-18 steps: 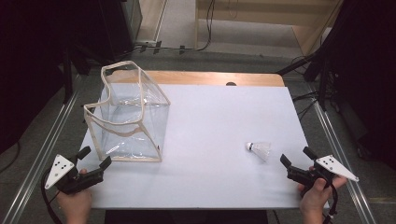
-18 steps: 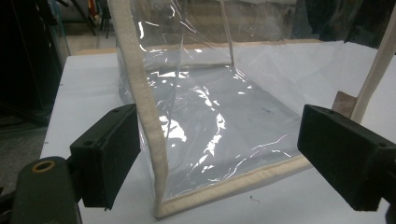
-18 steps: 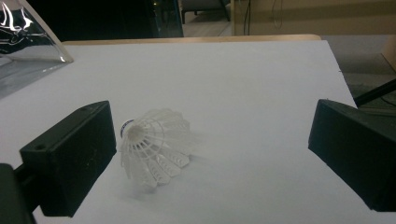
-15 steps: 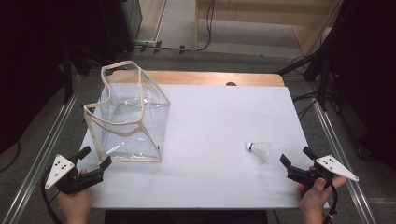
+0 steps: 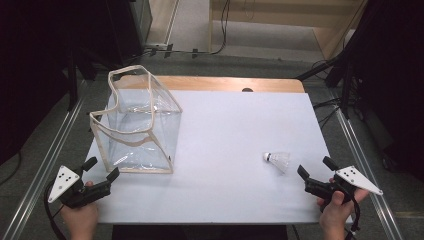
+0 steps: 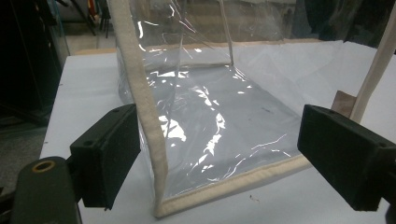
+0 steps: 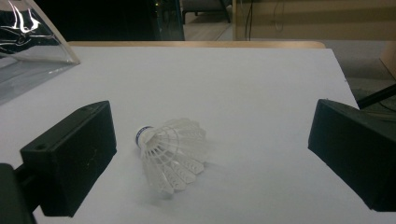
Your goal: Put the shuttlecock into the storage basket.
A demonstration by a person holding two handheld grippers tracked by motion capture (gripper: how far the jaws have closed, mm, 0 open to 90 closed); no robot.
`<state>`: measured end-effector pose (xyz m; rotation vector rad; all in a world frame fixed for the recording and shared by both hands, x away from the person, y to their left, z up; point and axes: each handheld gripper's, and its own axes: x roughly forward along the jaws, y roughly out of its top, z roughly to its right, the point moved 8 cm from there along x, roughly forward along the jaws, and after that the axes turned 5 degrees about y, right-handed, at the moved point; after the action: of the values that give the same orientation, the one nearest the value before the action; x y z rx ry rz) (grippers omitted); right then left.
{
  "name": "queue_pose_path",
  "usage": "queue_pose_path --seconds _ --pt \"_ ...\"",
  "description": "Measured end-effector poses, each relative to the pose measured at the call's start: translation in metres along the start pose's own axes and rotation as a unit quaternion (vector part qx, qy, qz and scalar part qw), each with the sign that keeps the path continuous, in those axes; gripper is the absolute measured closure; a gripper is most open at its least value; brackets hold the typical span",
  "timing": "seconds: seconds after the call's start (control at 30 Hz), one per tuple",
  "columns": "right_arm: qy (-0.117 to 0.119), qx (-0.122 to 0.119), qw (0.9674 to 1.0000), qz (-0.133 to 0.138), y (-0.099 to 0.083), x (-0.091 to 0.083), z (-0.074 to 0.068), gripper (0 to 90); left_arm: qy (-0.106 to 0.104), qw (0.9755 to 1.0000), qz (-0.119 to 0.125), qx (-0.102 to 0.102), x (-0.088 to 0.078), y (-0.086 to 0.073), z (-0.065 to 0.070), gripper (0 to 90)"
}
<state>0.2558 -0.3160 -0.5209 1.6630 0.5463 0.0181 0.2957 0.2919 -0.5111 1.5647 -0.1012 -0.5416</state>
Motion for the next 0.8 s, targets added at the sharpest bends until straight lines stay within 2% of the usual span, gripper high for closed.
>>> queue_pose_path --seconds 0.17,0.3,0.33,0.4,0.47,0.63,0.8 --pt "0.022 -0.007 0.9997 -0.006 0.002 0.002 -0.01 0.0 0.001 1.0 -0.002 0.003 0.0 0.0 0.0 13.8" --pt "0.027 -0.012 0.9995 -0.01 0.003 0.003 -0.016 0.0 0.001 1.0 -0.001 0.003 0.0 0.0 0.0 13.8" --pt "0.03 -0.023 0.9992 -0.014 0.003 0.005 -0.02 0.0 0.001 1.0 -0.001 0.003 0.0 0.0 0.0 13.8" --pt "0.036 -0.025 0.9989 -0.016 0.003 0.005 -0.024 1.0 0.001 1.0 -0.002 0.003 0.0 0.0 0.0 13.8" --pt "0.032 -0.023 0.9991 -0.015 0.003 0.006 -0.025 12.2 0.0 1.0 -0.002 0.003 0.0 0.0 0.0 13.8" --pt "0.035 -0.027 0.9987 -0.024 0.002 0.009 -0.03 12.6 0.001 1.0 -0.002 0.004 0.0 0.0 0.0 13.8" --pt "0.027 -0.027 0.9986 -0.036 -0.001 0.013 -0.032 32.5 0.001 1.0 -0.002 0.003 0.0 0.0 0.0 13.8"
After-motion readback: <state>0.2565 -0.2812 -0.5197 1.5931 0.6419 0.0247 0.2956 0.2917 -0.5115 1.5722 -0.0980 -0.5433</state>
